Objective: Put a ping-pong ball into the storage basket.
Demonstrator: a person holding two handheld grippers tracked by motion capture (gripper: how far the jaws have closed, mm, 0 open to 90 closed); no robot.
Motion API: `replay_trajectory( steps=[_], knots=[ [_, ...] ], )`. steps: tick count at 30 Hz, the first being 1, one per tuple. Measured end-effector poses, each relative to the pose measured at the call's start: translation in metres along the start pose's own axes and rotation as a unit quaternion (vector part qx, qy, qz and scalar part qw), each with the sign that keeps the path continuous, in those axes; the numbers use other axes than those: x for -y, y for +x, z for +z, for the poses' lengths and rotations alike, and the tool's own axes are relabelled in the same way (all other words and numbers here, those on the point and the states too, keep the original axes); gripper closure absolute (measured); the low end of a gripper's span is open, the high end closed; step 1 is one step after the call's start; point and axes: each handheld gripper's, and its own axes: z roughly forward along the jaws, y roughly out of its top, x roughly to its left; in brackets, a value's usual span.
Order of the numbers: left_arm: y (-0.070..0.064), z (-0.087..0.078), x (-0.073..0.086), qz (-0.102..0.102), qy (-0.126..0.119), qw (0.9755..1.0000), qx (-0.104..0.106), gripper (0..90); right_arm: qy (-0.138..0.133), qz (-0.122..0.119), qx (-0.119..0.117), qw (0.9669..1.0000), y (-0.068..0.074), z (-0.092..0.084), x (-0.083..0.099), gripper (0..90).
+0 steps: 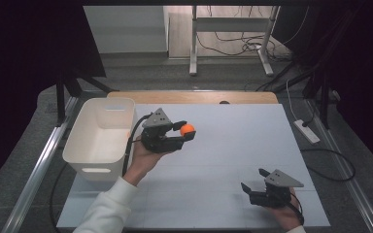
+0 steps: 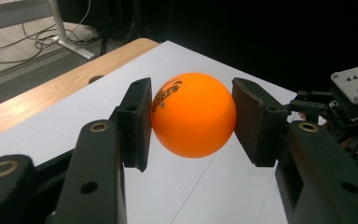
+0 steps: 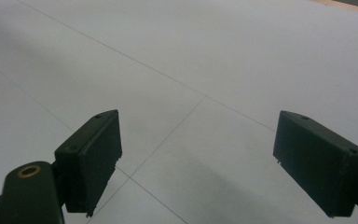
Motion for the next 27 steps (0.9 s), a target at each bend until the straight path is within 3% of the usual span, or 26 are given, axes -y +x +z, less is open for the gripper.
replay_trajectory(
  steps=[27],
  knots=[
    [0.015,-0.023,-0.004,-0.005,-0.015,0.9990,-0.042,50.4,-0.001,-0.001,0.000,1.0000,0.000,0.000,0.000,15.0]
  ],
)
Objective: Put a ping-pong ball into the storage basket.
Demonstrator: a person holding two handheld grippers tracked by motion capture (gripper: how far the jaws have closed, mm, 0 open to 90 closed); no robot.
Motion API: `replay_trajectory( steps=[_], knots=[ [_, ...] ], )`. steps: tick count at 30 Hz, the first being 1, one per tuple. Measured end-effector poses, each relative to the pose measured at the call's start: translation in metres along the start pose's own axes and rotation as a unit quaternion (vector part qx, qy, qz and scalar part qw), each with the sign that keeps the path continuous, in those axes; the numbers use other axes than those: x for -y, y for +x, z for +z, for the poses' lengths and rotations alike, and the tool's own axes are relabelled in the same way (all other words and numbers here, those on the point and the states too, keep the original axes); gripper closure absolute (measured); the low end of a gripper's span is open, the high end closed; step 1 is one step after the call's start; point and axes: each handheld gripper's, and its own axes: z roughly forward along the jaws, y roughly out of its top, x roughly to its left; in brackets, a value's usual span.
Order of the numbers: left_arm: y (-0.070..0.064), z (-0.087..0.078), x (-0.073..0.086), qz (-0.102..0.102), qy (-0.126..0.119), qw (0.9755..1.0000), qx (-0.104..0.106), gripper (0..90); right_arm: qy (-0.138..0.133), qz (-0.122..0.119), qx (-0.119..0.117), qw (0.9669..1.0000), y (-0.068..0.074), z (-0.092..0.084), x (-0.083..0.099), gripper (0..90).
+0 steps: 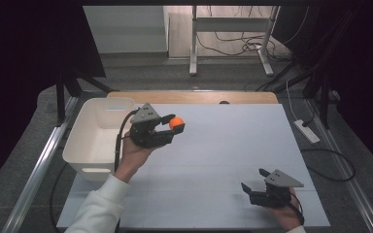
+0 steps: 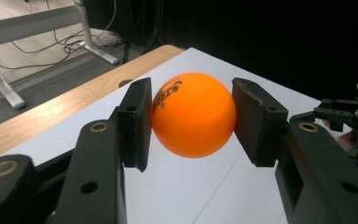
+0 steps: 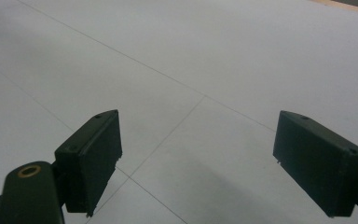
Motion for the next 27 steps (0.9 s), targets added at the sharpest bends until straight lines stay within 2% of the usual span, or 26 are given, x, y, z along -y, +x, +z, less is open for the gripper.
replay_trajectory(
  steps=[15,27],
  knots=[
    [0.016,-0.011,0.001,-0.011,-0.004,0.9995,-0.029,50.4,-0.001,-0.001,-0.001,1.0000,0.000,0.000,0.000,14.9],
    [0.030,-0.020,0.003,-0.021,-0.008,0.9982,-0.055,50.4,0.001,-0.001,0.000,1.0000,0.000,0.001,0.000,14.9]
  ],
)
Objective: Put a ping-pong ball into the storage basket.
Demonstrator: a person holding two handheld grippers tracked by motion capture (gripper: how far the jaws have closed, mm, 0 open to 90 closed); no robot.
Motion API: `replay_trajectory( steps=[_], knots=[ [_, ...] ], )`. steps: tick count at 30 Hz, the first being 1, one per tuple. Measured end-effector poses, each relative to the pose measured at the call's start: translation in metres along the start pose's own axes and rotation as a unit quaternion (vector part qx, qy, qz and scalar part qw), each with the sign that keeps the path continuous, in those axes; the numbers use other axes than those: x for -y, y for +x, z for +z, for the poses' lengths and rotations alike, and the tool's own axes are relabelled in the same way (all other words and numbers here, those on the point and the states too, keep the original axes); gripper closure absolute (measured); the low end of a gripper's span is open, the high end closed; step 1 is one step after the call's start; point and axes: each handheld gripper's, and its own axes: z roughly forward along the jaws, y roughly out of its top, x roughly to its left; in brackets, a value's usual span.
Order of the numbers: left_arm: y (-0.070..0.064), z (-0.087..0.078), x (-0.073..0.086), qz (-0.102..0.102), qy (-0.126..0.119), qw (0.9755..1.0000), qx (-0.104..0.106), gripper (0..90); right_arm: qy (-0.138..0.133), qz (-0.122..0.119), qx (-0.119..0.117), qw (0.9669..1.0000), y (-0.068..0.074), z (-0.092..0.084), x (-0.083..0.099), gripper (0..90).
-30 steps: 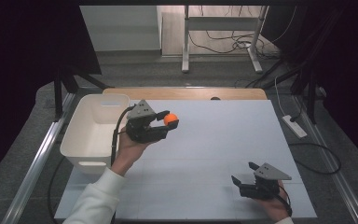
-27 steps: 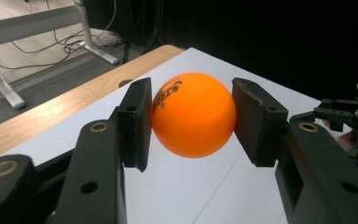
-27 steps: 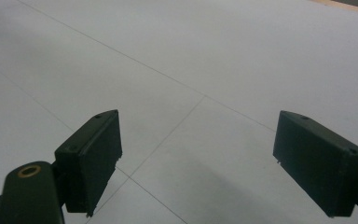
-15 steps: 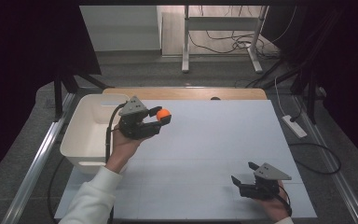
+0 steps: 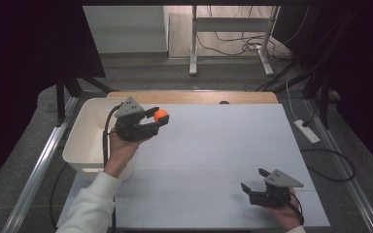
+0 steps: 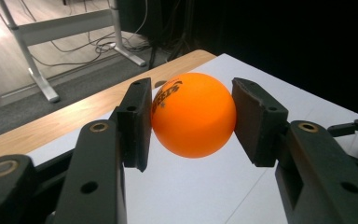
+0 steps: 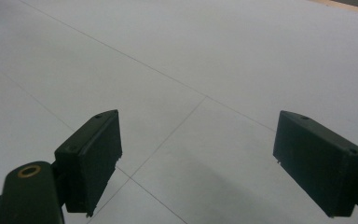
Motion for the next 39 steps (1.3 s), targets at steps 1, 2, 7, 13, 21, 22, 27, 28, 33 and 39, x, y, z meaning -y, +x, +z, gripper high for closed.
replay_trajectory(
  steps=[1,2,7,13,21,22,27,28,33,39],
  knots=[
    [0.002,0.000,0.000,-0.002,0.000,1.0000,-0.001,50.4,0.000,0.000,0.000,1.0000,0.000,0.000,0.000,15.0],
    [0.003,-0.001,0.000,-0.002,0.000,1.0000,-0.004,50.4,0.000,0.000,0.000,1.0000,0.000,0.000,0.000,14.9],
    [0.012,-0.001,0.002,-0.010,0.002,0.9998,-0.017,50.4,0.001,-0.001,0.000,1.0000,0.000,0.000,0.000,14.9],
    [0.019,-0.002,0.001,-0.015,0.000,0.9994,-0.031,50.4,0.002,-0.002,-0.001,1.0000,0.000,0.001,0.000,14.9],
    [0.033,-0.004,0.004,-0.027,0.005,0.9983,-0.052,50.4,0.002,-0.004,-0.001,1.0000,0.000,0.001,0.000,15.0],
    [0.035,-0.005,0.004,-0.028,0.004,0.9981,-0.055,50.4,0.002,-0.004,-0.001,1.0000,0.000,0.001,0.000,15.0],
    [0.042,-0.009,0.005,-0.035,-0.001,0.9972,-0.067,50.4,0.002,-0.003,0.000,1.0000,0.000,0.001,0.000,15.0],
    [0.043,-0.010,0.005,-0.037,-0.001,0.9970,-0.068,50.4,0.003,-0.003,0.000,1.0000,0.000,0.001,0.000,15.0],
    [0.051,-0.014,0.005,-0.051,-0.003,0.9958,-0.076,50.4,0.002,-0.004,0.001,1.0000,0.001,0.000,0.000,15.0],
    [0.061,-0.019,0.005,-0.057,0.001,0.9940,-0.094,50.5,0.000,-0.004,0.000,1.0000,0.001,0.001,0.000,14.9]
  ],
)
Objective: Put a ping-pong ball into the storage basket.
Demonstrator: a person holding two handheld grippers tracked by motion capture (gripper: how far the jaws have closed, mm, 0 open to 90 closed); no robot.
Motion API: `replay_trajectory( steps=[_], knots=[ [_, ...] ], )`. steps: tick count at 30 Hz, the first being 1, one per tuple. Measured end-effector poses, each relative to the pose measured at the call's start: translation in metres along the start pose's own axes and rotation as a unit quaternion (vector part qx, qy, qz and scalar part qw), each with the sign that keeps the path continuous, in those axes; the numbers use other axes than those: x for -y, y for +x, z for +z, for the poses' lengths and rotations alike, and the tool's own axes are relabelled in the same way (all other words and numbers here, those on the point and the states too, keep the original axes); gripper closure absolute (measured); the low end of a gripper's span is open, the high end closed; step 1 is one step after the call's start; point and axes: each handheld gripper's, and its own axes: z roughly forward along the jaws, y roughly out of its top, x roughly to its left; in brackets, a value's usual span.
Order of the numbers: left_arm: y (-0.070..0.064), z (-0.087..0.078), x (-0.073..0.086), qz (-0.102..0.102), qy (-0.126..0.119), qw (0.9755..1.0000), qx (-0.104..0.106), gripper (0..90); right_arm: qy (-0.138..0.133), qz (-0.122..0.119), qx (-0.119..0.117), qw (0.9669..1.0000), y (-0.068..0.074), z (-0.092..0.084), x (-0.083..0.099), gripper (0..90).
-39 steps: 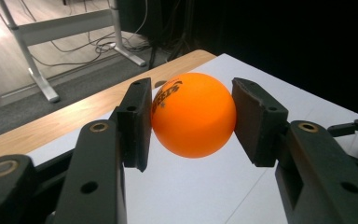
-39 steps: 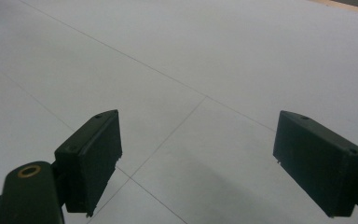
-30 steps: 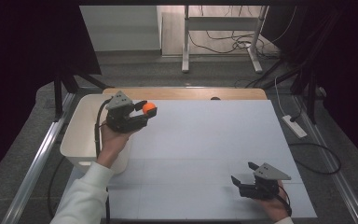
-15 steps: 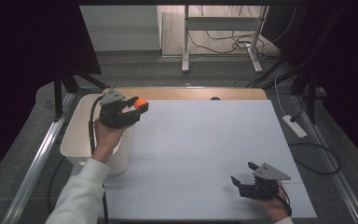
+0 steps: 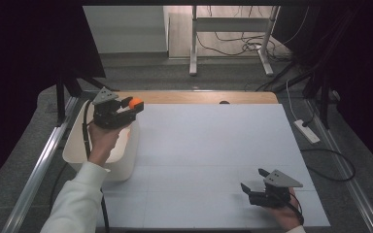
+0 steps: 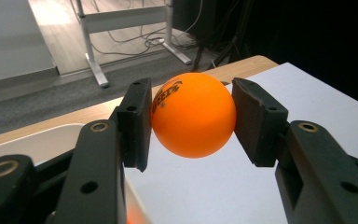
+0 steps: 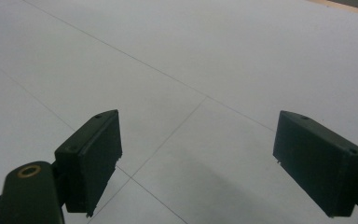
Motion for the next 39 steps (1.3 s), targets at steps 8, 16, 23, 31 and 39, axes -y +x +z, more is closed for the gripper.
replay_trajectory(
  steps=[8,16,23,31,39],
  knots=[
    [0.012,-0.005,0.000,-0.011,0.000,0.9996,-0.025,50.4,0.002,0.002,0.002,1.0000,0.000,0.000,0.000,15.0],
    [0.025,-0.009,-0.002,-0.019,0.004,0.9988,-0.045,50.4,0.001,0.002,0.001,1.0000,0.000,0.000,0.000,15.0],
    [0.038,-0.012,-0.001,-0.027,0.013,0.9974,-0.065,50.4,0.000,0.004,0.004,1.0000,-0.001,-0.001,0.000,15.0],
    [0.046,-0.012,0.001,-0.035,0.021,0.9964,-0.075,50.4,0.002,0.004,0.004,1.0000,-0.001,0.000,0.000,15.0],
    [0.054,-0.001,0.005,-0.029,0.044,0.9944,-0.091,50.4,0.003,0.004,0.005,1.0000,-0.001,0.000,0.001,15.0]
  ],
)
